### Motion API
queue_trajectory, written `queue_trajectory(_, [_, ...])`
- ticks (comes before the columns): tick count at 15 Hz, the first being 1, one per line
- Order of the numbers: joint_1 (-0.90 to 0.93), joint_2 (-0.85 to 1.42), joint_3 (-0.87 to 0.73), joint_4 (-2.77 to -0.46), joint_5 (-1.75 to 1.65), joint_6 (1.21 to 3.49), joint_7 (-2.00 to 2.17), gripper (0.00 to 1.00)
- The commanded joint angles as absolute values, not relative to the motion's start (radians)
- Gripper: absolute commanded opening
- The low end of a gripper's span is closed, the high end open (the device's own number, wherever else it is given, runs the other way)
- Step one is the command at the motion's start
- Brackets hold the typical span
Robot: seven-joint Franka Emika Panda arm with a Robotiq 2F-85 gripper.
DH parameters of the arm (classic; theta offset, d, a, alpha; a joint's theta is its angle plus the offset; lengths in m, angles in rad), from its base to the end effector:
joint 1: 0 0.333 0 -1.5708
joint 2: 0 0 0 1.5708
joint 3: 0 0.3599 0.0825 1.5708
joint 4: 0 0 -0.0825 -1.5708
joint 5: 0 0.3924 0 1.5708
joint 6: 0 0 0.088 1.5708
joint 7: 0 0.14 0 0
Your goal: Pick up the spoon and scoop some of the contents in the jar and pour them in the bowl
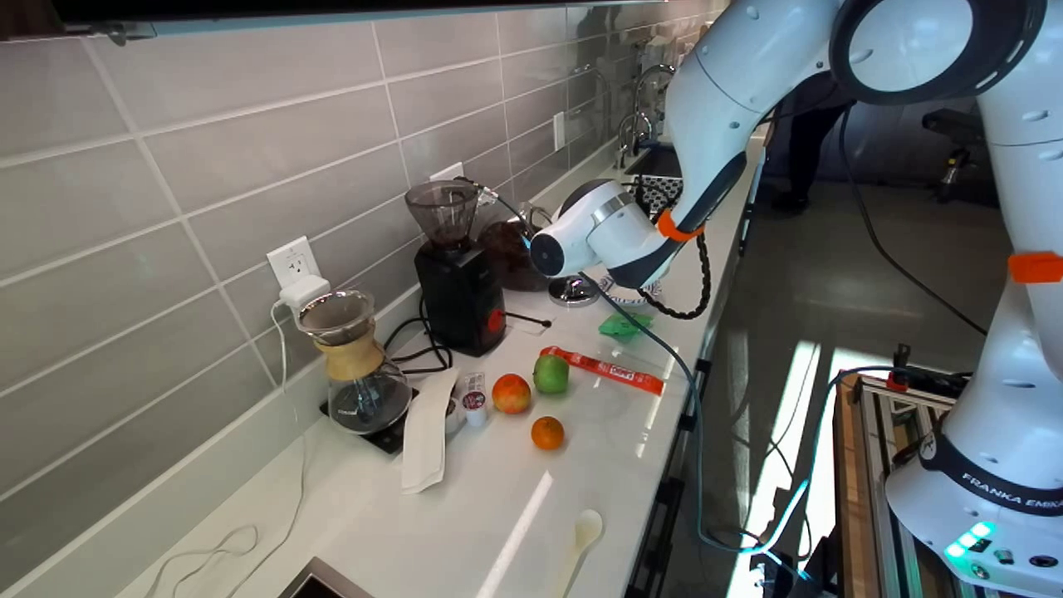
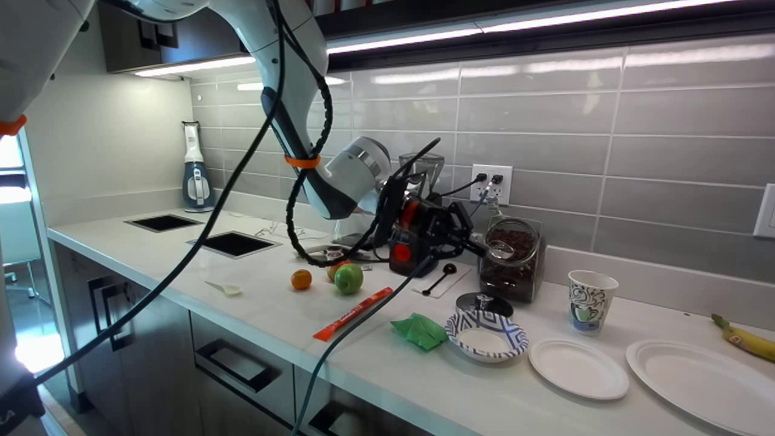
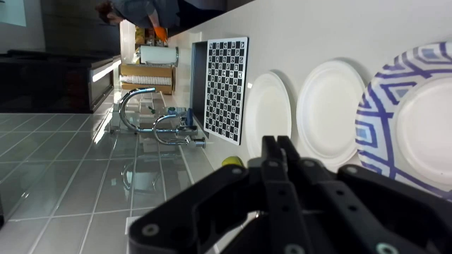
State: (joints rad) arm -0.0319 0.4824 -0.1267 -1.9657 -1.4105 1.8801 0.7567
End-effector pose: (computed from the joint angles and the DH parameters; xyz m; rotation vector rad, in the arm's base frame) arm 0.6001 -0.1977 0.2648 1.8508 0.0193 -0.1013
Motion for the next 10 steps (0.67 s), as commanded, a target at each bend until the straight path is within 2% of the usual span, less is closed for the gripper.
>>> queue_trajectory(1, [-0.047,0.419,-0.096,-2.047,-1.352,1.824,0.813,0.01])
queue_trajectory(10, [-0.045,0.381,-0.07,-2.125,-1.18,1.758,0.903,0.01])
